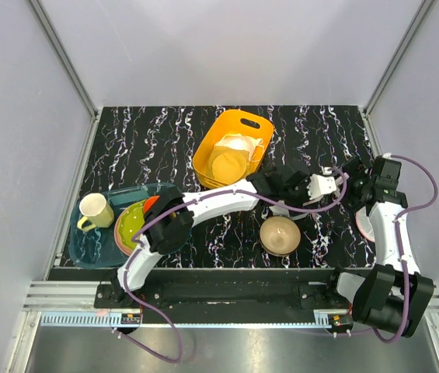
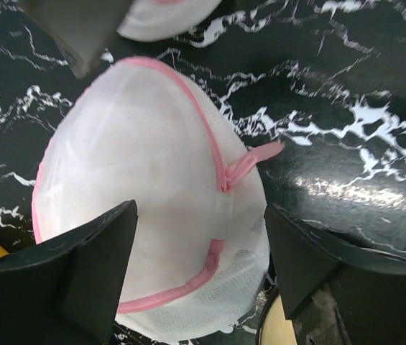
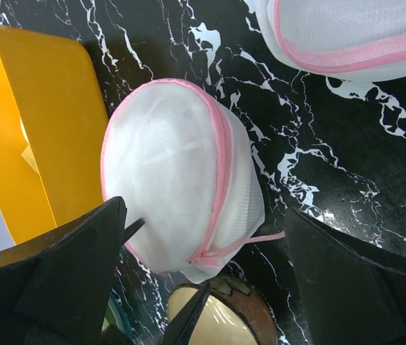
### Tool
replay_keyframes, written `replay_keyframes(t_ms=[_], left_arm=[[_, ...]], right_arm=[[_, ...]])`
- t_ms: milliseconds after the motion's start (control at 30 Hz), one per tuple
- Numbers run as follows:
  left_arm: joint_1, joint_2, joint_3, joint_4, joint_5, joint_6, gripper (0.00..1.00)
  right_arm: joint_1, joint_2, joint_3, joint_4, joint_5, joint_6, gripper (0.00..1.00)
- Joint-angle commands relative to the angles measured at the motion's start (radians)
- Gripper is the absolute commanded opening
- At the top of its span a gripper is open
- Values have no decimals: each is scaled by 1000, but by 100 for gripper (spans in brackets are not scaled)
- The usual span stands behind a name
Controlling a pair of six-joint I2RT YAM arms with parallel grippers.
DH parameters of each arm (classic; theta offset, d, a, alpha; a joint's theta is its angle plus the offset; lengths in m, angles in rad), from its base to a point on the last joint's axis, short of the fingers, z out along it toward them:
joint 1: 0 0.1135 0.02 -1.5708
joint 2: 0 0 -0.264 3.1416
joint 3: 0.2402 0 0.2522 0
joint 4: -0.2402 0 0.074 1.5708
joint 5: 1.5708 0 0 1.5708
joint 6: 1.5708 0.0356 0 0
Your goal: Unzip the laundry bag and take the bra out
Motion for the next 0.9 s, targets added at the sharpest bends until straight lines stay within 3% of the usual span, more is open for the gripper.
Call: replay_keyframes(t_ms=[0,100,200,267,367,567,667,767,867], left_arm=[[2,21,46,15,-47,38,79],[3,9,21,38,-47,41,78],[5,22,23,44,-42,40,64],[8,30,71,-8,-36,35,33],[20,16,118,-74,-21,-6,0],[74,-108,52,-83,86,-217,0],[120,-132,50,-99,121,-339,0],[170,-148,29,-97,203,-399,0],[178,-163,1,-97,194,-404,0]], right_arm=[[-12,-4,53,-7,5,-26,100],[-12,8,70,-7,-6,-20,100],[-15,7,80,-9,-7,-20,100],[-23,2,102,-32,14,-35,100],[-26,-5,119,-44,11,-38,100],[-28,-31,100,10,-225,50,99],[-28,-99,68,14,-205,45,98],[-28,-122,47,-25,-175,2,97],[-26,-108,-5,16,-203,23,91]])
